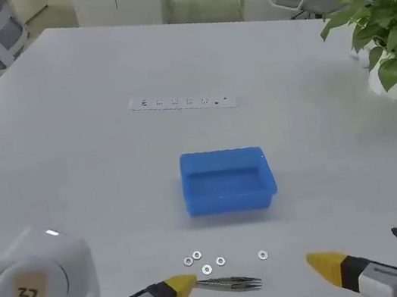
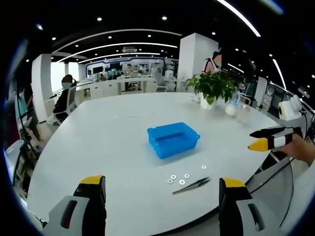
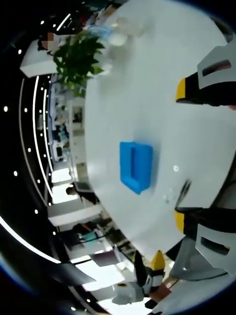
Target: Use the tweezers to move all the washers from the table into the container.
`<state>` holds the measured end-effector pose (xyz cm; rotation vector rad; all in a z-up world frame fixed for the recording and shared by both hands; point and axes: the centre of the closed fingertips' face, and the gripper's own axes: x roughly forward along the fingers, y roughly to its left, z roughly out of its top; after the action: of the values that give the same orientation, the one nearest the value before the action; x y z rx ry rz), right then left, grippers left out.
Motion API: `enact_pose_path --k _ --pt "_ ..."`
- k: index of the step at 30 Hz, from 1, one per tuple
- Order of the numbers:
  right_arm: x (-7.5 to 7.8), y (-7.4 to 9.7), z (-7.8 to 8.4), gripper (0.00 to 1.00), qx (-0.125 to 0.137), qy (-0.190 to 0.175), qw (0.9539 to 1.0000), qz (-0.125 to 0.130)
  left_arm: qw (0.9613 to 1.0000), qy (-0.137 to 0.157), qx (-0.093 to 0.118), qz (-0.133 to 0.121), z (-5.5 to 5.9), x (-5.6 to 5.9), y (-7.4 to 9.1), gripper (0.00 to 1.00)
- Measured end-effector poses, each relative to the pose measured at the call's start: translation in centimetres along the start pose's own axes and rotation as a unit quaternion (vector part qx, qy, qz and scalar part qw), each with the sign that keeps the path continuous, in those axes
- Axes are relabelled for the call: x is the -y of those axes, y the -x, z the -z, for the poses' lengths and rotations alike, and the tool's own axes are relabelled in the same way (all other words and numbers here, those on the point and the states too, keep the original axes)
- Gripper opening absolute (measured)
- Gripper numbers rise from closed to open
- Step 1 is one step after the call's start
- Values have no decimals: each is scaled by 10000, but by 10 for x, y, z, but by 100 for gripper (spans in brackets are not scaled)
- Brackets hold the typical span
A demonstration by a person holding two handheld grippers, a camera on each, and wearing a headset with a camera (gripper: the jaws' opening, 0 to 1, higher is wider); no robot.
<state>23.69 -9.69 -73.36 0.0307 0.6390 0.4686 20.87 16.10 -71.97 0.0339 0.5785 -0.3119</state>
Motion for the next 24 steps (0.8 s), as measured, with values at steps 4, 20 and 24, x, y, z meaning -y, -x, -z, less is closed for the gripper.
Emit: enact_pose_path --k 4,20,24 --pt "-1 -1 0 85 -27 55 10000 -7 10000 12 -19 5 1 -1 0 98" --pt "-5 -1 -1 85 -47 127 9999 -34 9999 -106 -13 43 -1 2 1 96" --pt "-4 -1 -3 84 -37 137 9999 -42 9999 -139 -33 64 -1 3 0 96"
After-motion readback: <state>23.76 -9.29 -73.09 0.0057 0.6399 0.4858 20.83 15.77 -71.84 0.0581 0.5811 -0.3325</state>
